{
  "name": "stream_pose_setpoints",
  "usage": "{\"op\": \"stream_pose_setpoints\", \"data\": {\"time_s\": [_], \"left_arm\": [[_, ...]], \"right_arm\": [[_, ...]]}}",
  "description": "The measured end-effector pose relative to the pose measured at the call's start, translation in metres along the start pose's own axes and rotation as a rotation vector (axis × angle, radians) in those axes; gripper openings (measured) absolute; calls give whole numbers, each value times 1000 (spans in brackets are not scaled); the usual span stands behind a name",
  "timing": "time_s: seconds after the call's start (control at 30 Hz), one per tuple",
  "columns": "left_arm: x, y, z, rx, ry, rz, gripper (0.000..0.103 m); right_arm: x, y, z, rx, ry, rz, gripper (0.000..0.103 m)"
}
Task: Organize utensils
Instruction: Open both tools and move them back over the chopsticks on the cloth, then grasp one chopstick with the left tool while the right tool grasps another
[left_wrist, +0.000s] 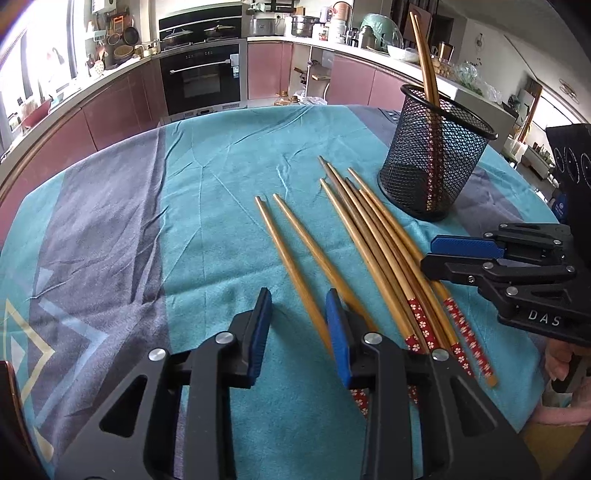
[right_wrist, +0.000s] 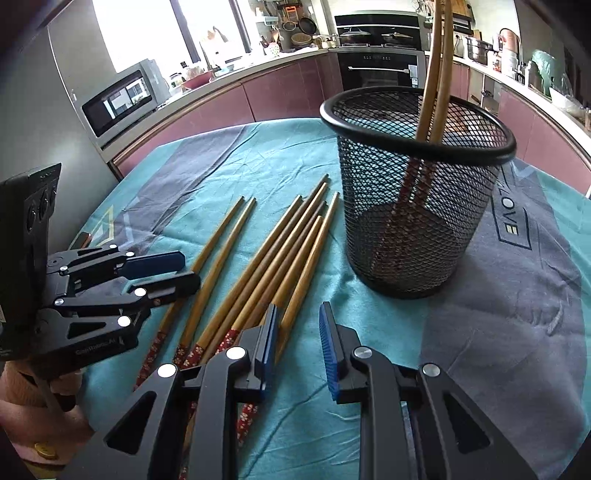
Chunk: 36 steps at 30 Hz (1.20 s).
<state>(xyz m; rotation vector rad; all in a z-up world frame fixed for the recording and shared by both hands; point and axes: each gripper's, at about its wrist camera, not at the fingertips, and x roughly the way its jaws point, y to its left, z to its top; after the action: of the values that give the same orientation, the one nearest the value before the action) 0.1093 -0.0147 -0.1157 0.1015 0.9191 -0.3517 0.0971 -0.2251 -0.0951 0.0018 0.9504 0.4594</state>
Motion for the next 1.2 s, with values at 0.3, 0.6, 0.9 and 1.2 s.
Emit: {"op": "stream_pose_setpoints", "data": {"time_s": [0.3,0.6,0.9,1.2], "left_arm": [[4,1,6,3,11,10,27],[13,-1,17,-15,15,44,17],[6,7,14,-80,-4,17,8],[-34,10,15,-87,-77,-57,8]], "right_arm": [[7,2,7,-6,1,-41,18],[16,-1,18,21,-19,-53,9],[2,-8,12,42,-42,-10,6],[-40,-4,14,24,-136,75,6]]}}
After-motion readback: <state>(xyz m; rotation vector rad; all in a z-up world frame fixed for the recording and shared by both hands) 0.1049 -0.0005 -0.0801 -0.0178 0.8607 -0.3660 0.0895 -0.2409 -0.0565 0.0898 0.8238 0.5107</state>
